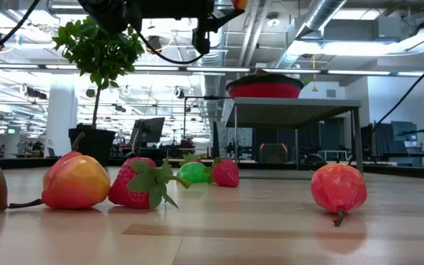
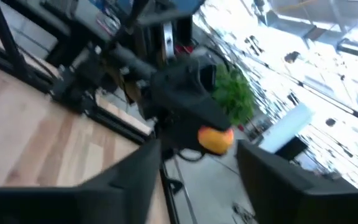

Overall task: Pick & Place Fruit
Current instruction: Put the yellow pear into the red colander on the shelf

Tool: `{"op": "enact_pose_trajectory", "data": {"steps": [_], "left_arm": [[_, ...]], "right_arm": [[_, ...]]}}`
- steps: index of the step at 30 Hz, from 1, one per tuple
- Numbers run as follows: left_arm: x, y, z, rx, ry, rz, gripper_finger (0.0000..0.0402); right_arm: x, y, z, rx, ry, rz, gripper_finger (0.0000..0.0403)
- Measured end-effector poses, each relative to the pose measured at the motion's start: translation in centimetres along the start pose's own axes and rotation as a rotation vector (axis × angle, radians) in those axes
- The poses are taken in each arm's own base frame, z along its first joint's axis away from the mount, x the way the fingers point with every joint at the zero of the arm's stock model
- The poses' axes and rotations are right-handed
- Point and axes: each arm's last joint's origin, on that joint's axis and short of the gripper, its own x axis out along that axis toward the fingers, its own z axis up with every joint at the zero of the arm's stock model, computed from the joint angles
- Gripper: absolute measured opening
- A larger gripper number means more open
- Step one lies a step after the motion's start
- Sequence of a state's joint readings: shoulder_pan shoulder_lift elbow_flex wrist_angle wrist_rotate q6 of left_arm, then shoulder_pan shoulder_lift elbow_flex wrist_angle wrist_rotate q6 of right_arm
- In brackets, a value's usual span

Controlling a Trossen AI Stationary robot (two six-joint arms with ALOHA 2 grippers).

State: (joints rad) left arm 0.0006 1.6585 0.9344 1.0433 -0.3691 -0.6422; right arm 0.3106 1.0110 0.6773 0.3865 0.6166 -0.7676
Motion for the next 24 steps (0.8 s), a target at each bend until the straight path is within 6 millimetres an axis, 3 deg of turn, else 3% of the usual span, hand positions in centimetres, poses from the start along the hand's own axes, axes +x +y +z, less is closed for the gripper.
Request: {"op": "enact_pose_trajectory", "data": {"steps": [5,10,17,24], "left_arm": [[0.0,-0.1,0.0,-0.025,-0.003,-0.007,0.0134],[-0.2,-0.5,-0.3,-0.029,0.007,-0.017,0.0134],[-0.3,-0.6,-0.4,-0.025,0.010,-0.023,0.0134],[-0.4,-0.8,-0.5,-0.023,0.028,-0.045,0.0134]], "right_arm": [[1.4,0.9,-0.3,0.018,-0.008,-0.012,0.0302],[3.5,2.3,-1.1,-0.037,0.005,-0.049,0.0351],[5.4,2.0,-1.7,0.012,-0.047,-0.177,0.0355],[6.8,2.2,-2.3,0.089,-0.099,-0.108,0.0330]]}}
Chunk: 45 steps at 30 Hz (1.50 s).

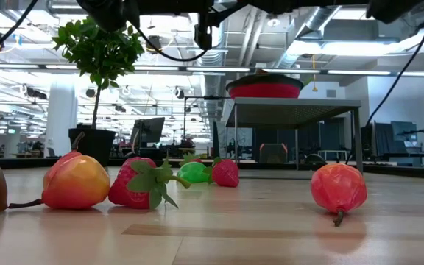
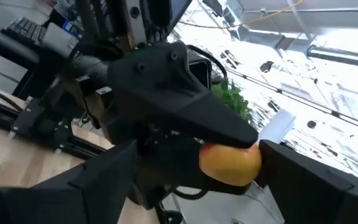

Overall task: Pick & Place Fruit
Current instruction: Put the yellow pear into the red colander on the shelf

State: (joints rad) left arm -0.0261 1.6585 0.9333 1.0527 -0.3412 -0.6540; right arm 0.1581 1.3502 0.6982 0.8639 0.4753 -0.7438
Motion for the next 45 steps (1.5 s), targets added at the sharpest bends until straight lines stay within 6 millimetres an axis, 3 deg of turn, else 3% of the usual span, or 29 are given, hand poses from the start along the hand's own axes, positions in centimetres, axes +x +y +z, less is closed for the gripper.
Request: {"op": "enact_pose_trajectory", "data": {"steps": [9,20,34,45], "left_arm": [[-0.18,-0.44,-0.33,0.022,0.012,-0.013,0.0134],[-0.18,-0.42,-0.33,0.024,0.013,-0.012,0.0134],[-0.18,-0.38,-0.38,0.026,0.017,-0.008,0.0134],[-0.16,-0.33,-0.35,0.023,0.017,-0.007,0.0147]], "right_arm": [[0.84,0.12,0.10,0.009,0.002,0.000,0.0308],[0.75,-0.09,0.28,0.016,-0.006,-0.011,0.0254],[0.74,-0.23,0.27,0.018,0.011,-0.037,0.0113],[0.74,-0.21,0.26,0.017,0.012,-0.035,0.0109]]}}
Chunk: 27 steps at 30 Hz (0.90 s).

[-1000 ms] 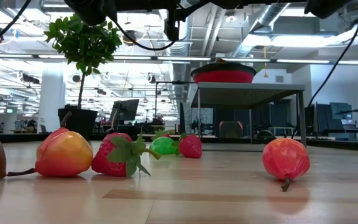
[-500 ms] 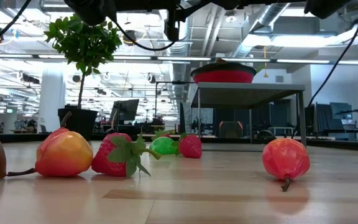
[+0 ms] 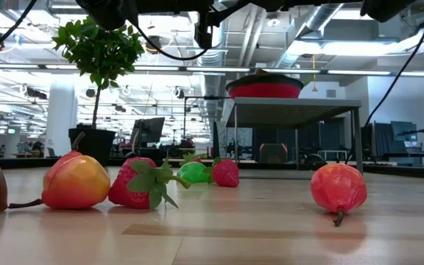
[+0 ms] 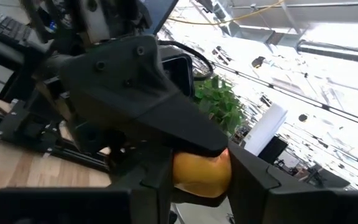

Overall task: Pick & Place Fruit
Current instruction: Put the yellow pear into the red colander on the shelf

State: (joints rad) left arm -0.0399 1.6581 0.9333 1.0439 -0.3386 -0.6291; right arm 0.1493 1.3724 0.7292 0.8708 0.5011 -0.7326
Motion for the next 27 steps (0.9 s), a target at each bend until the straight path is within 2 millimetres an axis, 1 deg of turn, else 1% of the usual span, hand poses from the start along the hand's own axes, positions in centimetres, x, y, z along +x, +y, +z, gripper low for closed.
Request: {"op": "enact_pose_trajectory", "data": {"steps": [5,12,15,19,27], "left_arm": [[0.1,0.3,0.1,0.006,0.002,0.008,0.0175],[0.3,0.7,0.4,0.016,0.008,0.011,0.0241],[0.4,1.0,0.6,0.022,0.020,-0.010,0.0258],[0.6,1.4,1.0,0.090,0.027,-0.040,0.0259],[1.0,2.4,2.1,0.102,-0.013,-0.024,0.0237]], "right_arm": [[0.0,0.2,-0.2,-0.010,0.009,0.018,0.0104],[0.0,0.2,-0.2,-0.011,0.011,0.019,0.0105],[0.0,0.2,-0.2,-0.011,0.014,0.014,0.0104],[0.0,0.1,-0.3,-0.024,0.058,-0.036,0.0105],[-0.4,-0.9,0.2,-0.034,0.088,-0.093,0.0105]]}}
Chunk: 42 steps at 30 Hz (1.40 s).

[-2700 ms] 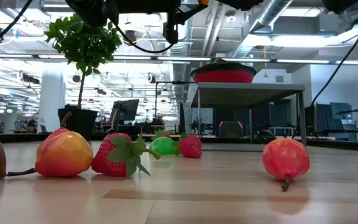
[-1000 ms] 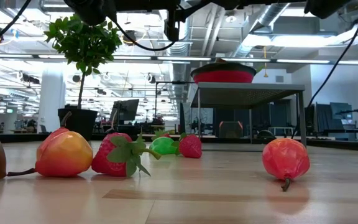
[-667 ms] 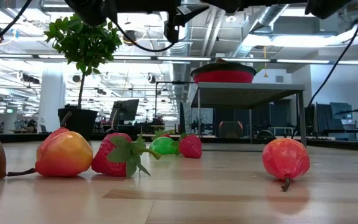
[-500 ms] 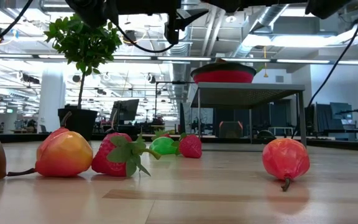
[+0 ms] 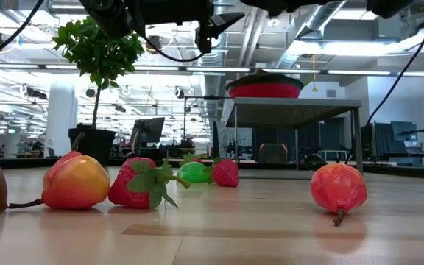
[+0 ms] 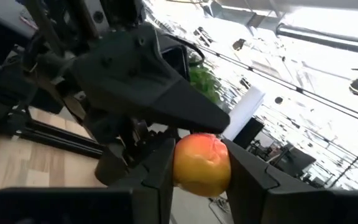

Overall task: Pick & Place Fruit
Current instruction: Put the yellow pear into the red colander on the shelf

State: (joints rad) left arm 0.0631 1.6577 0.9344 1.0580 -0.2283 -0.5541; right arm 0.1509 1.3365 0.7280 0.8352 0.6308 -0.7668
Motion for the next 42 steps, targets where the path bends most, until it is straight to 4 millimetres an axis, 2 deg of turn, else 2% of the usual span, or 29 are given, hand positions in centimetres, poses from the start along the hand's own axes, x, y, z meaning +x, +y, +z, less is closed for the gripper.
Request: {"op": "enact_pose_trajectory", "data": {"steps": [5,10,16,22,32,42], "left_arm": [[0.2,0.7,0.6,0.007,-0.017,0.009,0.0231],[0.1,0.6,2.3,0.033,-0.021,-0.069,0.0230],[-0.7,-1.2,4.9,0.166,-0.066,-0.147,0.0230],[-1.5,-2.1,6.5,0.236,-0.040,-0.138,0.0229],[-1.7,-2.3,6.6,0.243,-0.014,-0.129,0.0229],[-1.7,-2.3,6.6,0.243,-0.015,-0.129,0.0229]], "right_arm": [[-0.5,-0.7,0.1,-0.013,0.055,-0.016,0.0105],[-1.0,-1.3,0.0,-0.004,0.112,-0.008,0.0105],[-1.9,-2.3,-0.1,0.039,0.173,0.020,0.0105],[-3.1,-3.5,-0.4,0.059,0.268,-0.001,0.0105],[-4.5,-6.0,-1.8,0.129,0.410,-0.048,0.0105],[-4.2,-7.4,-4.0,0.114,0.536,-0.097,0.0105]]}}
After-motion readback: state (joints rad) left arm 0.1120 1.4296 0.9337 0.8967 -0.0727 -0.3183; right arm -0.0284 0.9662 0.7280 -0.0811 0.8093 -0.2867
